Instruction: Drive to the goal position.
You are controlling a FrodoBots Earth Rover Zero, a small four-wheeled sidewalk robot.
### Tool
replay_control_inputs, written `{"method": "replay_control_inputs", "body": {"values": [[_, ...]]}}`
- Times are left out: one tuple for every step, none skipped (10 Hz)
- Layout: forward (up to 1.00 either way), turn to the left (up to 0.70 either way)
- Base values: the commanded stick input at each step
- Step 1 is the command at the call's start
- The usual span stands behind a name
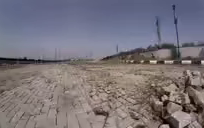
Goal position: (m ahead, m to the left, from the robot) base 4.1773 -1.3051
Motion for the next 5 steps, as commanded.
{"method": "replay_control_inputs", "body": {"values": [[1.00, 0.00], [1.00, 0.00], [1.00, 0.00], [1.00, 0.00], [1.00, 0.00]]}}
